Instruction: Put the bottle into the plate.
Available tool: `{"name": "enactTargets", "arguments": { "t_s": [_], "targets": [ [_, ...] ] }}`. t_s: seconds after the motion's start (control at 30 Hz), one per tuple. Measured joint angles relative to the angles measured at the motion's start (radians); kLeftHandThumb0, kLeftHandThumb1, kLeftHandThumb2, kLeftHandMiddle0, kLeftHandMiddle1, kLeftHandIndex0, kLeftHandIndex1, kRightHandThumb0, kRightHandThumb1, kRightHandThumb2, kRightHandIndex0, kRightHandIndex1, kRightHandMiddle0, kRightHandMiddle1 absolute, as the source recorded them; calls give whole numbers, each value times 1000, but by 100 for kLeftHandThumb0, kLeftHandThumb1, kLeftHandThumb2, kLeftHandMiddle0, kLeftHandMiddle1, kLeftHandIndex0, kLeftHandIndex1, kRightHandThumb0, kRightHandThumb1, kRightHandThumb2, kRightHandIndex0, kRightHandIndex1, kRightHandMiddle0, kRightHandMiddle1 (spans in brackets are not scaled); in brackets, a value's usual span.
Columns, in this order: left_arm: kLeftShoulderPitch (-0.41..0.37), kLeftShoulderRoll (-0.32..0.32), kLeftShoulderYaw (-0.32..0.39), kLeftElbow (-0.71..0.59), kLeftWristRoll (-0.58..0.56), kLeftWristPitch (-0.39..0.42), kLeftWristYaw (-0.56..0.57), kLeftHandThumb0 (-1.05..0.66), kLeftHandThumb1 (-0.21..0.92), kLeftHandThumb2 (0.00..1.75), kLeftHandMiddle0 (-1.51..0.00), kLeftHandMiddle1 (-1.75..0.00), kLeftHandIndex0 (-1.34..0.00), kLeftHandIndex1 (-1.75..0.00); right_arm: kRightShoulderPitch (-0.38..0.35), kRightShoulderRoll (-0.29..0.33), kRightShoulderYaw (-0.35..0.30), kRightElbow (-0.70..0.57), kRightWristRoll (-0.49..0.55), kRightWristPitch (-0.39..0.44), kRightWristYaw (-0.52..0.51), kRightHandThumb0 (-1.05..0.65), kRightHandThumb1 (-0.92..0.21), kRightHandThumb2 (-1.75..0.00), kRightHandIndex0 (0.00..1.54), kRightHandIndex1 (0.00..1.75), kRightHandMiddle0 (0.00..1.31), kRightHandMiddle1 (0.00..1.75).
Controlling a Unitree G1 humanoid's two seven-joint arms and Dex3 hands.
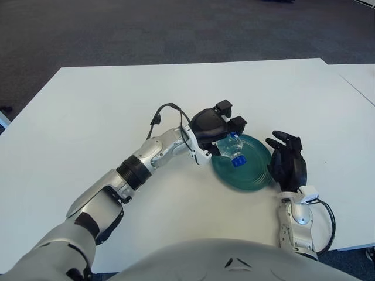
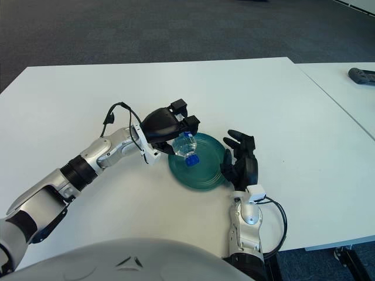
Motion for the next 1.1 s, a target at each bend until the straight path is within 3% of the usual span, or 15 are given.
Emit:
{"name": "enactTargets", "arguments": {
  "t_s": [0.57, 0.77, 1.1],
  "targets": [
    [9, 3, -1, -37, 14, -1, -31, -46, 34, 128, -106, -175, -59, -175, -1, 3, 0, 3, -18, -8, -21, -65, -91, -64, 32, 105, 5, 123],
    [13, -6, -9, -46, 22, -1, -51, -47, 33, 129, -109, -175, -60, -175, -2, 4, 0, 4, -30, -15, -21, -69, -92, -58, 14, 89, 5, 134],
    [25, -39, -25, -41, 41, 0, -54, -47, 34, 128, -108, -175, -59, -175, -2, 5, 0, 5, -31, -16, -5, -72, -92, -56, 13, 52, 4, 153]
  ]
}}
